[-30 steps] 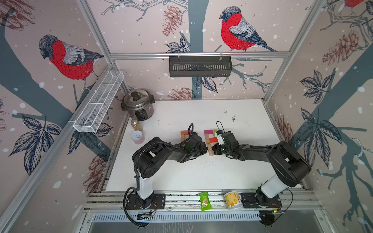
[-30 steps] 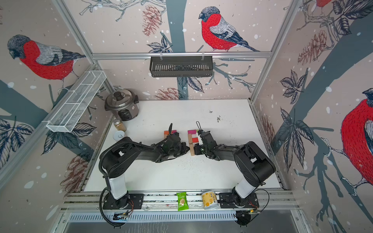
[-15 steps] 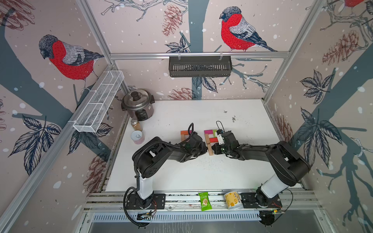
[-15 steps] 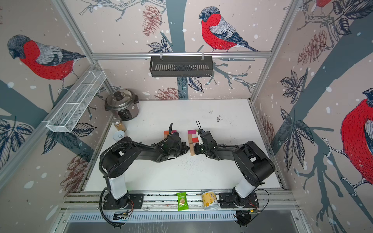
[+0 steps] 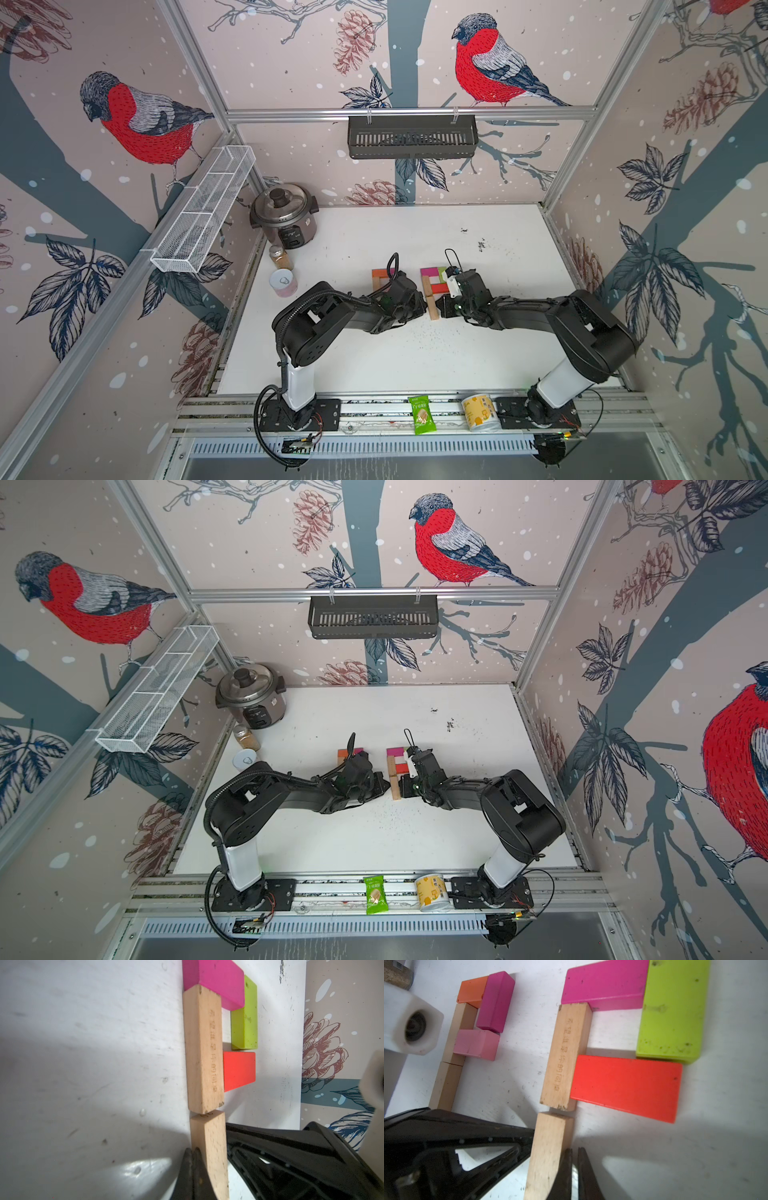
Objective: Assemble the letter p with building blocks
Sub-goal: Assemble the building block at the center of the board.
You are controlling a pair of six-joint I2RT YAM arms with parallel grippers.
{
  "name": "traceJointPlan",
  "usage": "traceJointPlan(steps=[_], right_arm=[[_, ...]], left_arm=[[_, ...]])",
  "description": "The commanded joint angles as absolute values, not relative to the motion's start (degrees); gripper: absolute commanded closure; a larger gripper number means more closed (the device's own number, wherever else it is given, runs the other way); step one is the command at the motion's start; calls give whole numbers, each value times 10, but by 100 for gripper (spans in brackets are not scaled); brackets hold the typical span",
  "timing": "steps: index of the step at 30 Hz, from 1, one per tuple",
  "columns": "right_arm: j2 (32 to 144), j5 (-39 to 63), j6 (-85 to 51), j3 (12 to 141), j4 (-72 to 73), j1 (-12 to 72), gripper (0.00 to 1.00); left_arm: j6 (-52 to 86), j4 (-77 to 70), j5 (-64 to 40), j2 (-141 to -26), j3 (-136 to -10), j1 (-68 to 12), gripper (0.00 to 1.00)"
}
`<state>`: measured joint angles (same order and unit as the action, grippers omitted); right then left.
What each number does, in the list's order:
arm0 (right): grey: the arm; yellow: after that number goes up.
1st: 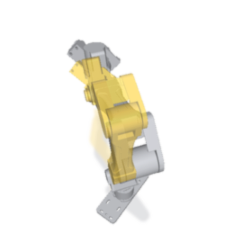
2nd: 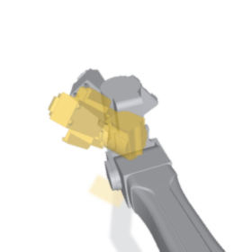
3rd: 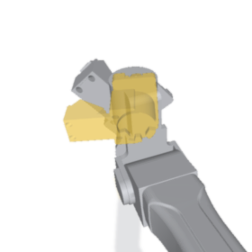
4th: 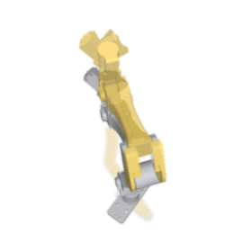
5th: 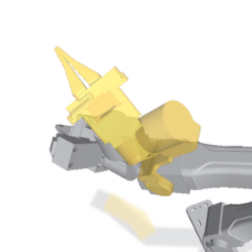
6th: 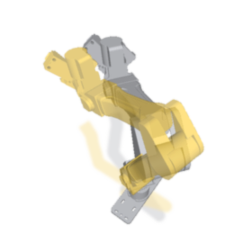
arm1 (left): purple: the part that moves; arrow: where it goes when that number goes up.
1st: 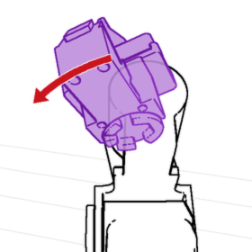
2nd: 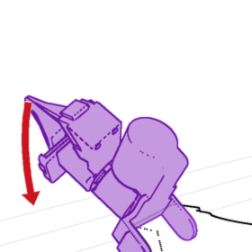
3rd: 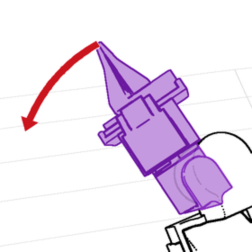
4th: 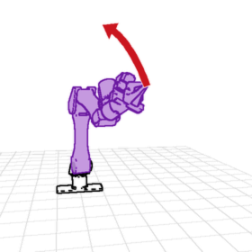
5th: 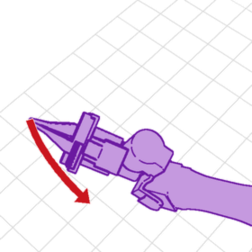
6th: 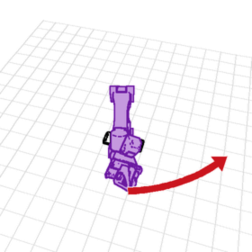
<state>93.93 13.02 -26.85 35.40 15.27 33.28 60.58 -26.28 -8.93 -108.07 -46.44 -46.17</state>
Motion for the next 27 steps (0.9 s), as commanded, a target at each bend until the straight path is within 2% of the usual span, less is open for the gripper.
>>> traceJointPlan(steps=[1, 27], right_arm=[[946, 114, -266, 353, 98, 333, 88], [954, 114, -265, 358, 95, 331, 87]], left_arm=[[605, -197, -70, -1089, -464, -461, 100], [607, -199, -70, -1089, -464, -461, 100]])
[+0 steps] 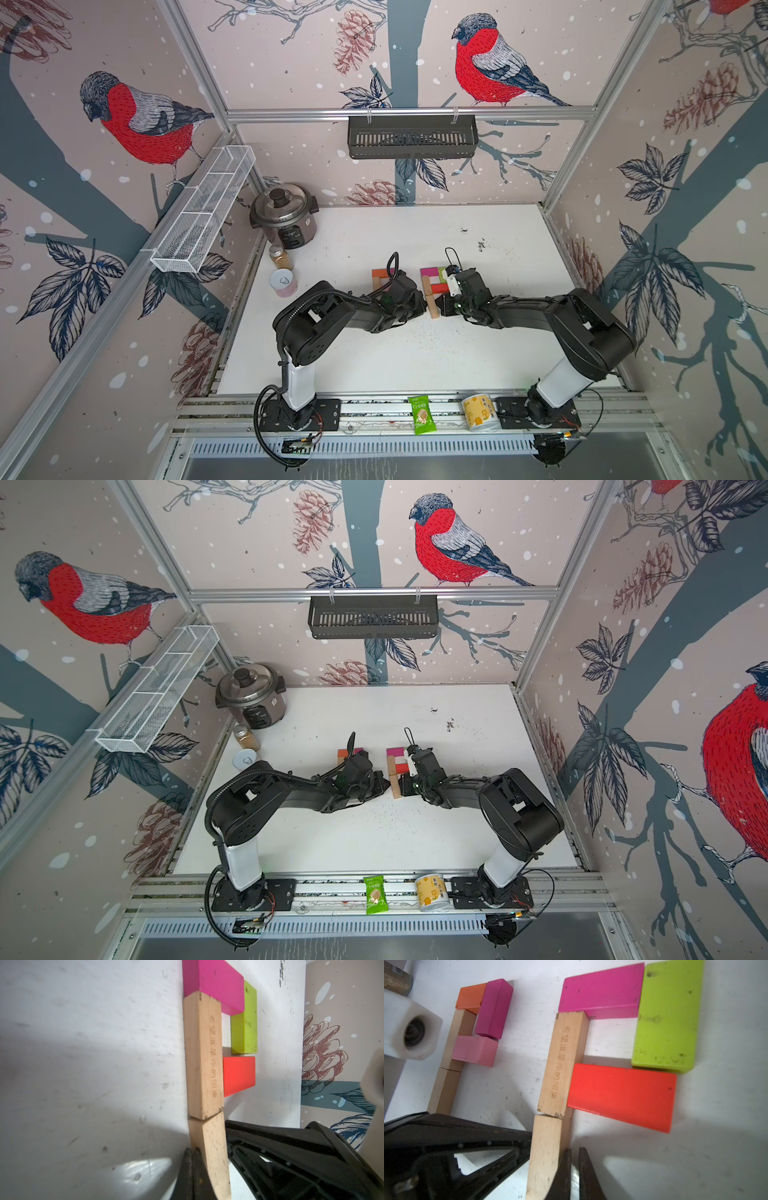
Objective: Assemble the letter p with building blocks
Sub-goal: Assemble the building block at the center of the board.
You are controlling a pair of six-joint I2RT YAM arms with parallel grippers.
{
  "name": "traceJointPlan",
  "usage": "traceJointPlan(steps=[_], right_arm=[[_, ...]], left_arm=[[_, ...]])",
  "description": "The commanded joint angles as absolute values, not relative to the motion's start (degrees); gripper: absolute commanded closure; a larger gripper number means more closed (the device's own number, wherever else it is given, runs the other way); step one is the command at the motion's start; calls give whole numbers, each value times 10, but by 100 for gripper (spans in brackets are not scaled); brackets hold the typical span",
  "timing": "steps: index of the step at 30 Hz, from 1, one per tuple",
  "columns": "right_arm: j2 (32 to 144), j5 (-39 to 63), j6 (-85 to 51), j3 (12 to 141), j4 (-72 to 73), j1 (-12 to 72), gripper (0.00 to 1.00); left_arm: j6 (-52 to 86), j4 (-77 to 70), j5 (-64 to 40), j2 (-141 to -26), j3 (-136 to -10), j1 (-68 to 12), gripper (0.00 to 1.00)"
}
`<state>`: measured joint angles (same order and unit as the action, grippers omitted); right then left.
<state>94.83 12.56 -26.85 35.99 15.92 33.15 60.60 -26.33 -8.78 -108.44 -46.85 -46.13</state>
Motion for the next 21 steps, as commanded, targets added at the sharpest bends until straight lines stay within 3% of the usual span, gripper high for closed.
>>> traceJointPlan(steps=[1, 21], right_arm=[[955, 113, -265, 358, 95, 332, 87], [944, 113, -266, 353, 97, 331, 86]], left_arm=[[606, -198, -70, -1090, -464, -461, 100], [608, -188, -67, -1085, -467, -455, 100]])
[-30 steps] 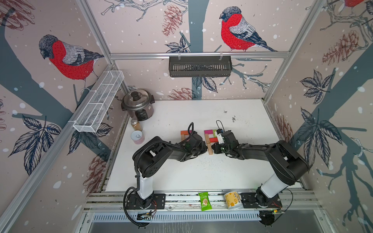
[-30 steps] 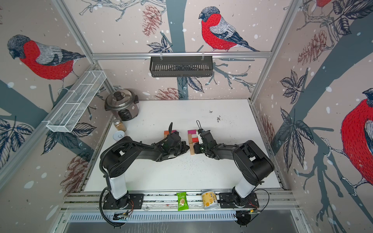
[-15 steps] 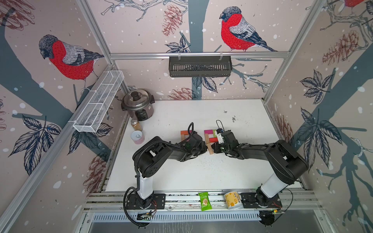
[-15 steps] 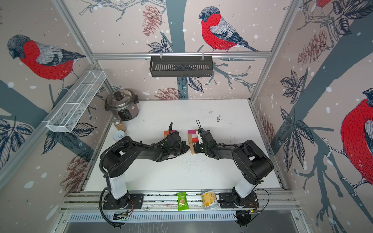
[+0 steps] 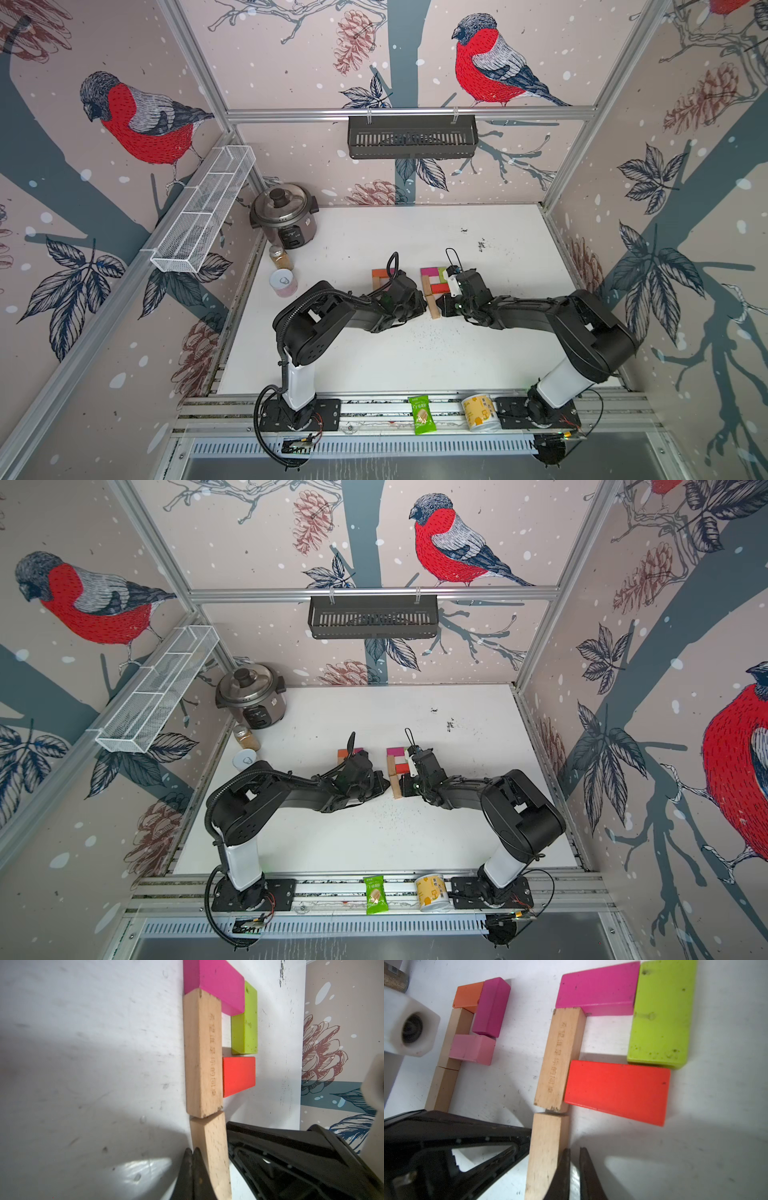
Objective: Assemble the letter p with building blocks
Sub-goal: Assemble the building block at the center of the board.
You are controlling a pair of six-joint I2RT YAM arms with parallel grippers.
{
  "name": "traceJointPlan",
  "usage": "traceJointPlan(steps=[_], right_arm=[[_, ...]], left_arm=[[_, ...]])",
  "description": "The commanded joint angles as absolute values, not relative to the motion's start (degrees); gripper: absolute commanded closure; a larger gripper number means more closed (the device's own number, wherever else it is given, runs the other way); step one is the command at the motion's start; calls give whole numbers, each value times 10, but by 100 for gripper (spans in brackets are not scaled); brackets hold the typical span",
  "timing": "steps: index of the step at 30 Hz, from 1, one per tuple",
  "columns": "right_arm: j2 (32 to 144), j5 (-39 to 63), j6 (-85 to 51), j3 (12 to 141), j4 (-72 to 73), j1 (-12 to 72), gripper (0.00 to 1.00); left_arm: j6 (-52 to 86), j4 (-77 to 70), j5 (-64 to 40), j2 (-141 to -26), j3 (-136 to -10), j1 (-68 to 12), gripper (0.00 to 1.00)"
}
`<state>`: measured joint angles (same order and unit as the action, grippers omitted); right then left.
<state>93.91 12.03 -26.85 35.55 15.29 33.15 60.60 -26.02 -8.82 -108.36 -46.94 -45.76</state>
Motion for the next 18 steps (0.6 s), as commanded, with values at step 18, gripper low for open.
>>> traceJointPlan(steps=[18], right_arm=[[858, 114, -270, 315, 112, 310, 80]], left_arm=[[504, -78, -87, -861, -440, -460, 100]])
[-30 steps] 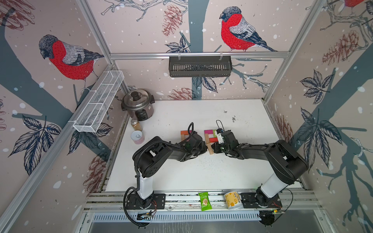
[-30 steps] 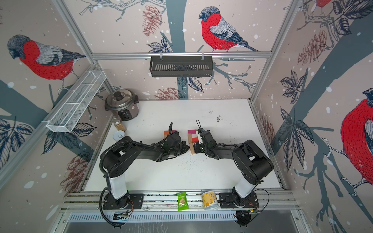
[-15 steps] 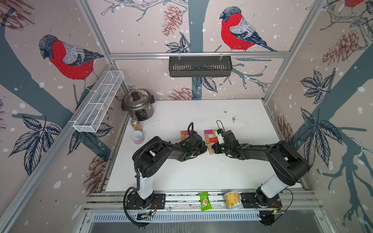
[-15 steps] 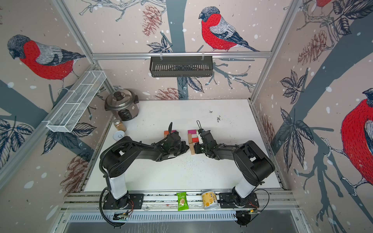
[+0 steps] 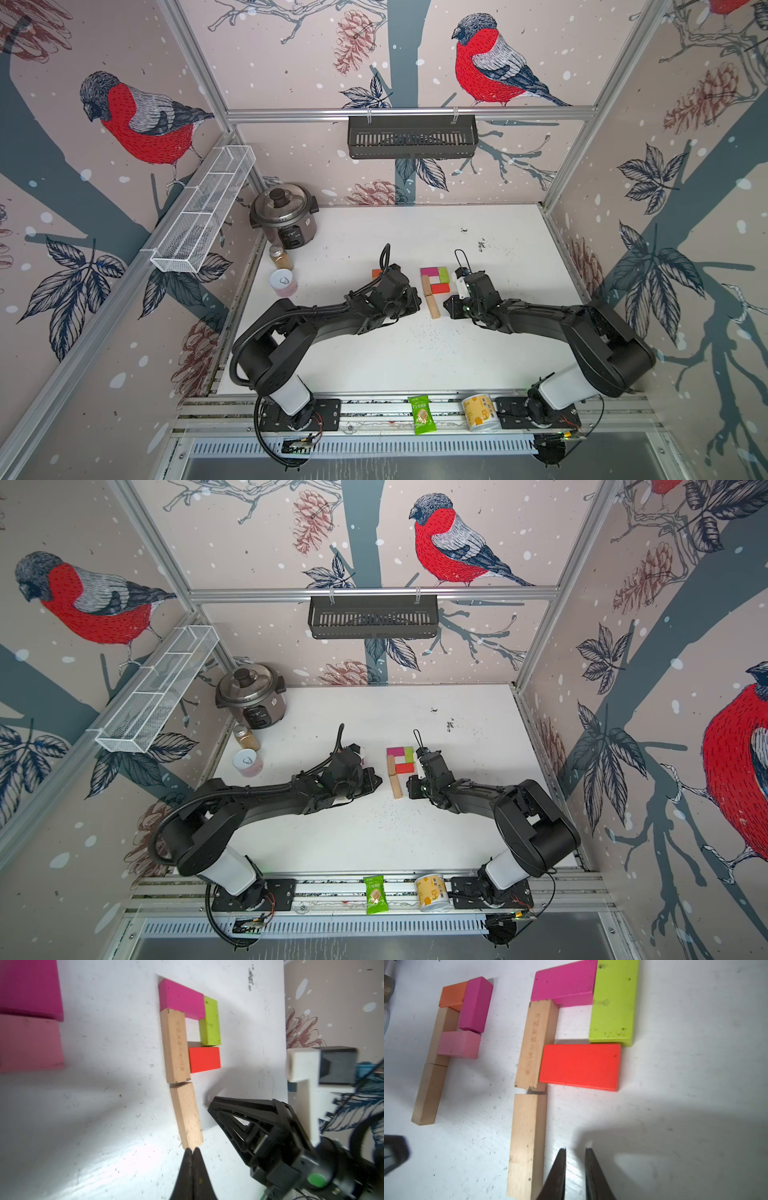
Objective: Assemble the letter p with building blocks
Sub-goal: Assemble the building block at the center of the board.
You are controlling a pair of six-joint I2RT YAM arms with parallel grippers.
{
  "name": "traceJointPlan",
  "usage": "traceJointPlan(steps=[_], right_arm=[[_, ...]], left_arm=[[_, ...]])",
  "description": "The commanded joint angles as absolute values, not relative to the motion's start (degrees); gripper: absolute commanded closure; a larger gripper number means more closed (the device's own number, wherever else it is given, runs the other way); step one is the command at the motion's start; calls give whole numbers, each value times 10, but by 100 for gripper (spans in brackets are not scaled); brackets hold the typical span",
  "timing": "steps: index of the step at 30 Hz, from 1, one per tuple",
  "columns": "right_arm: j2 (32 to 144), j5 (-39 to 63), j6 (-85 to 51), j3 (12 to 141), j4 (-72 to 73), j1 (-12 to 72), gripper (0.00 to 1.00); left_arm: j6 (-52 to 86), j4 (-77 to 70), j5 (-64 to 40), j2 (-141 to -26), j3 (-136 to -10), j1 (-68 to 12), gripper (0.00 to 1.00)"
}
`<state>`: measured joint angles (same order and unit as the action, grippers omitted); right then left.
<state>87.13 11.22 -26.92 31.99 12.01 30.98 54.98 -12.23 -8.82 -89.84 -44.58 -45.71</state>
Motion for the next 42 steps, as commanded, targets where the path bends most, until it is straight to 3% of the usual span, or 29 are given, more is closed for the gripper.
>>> traceJointPlan(steps=[1, 4, 7, 14, 17, 42], right_arm=[[853, 116, -270, 312, 110, 313, 79], [830, 114, -269, 295, 107, 322, 73], [806, 91, -269, 277, 96, 331, 69], [818, 46, -269, 283, 76, 370, 80], [832, 45, -264, 290, 73, 378, 82], [876, 45, -258, 315, 71, 394, 83]], left_arm=[[493, -67, -86, -840, -436, -461, 100], [465, -34, -69, -764, -409, -464, 96], [438, 13, -29, -689, -385, -464, 83], [395, 65, 66, -551, -332, -461, 22], [382, 78, 90, -514, -327, -455, 4], [365, 98, 105, -559, -348, -445, 4]])
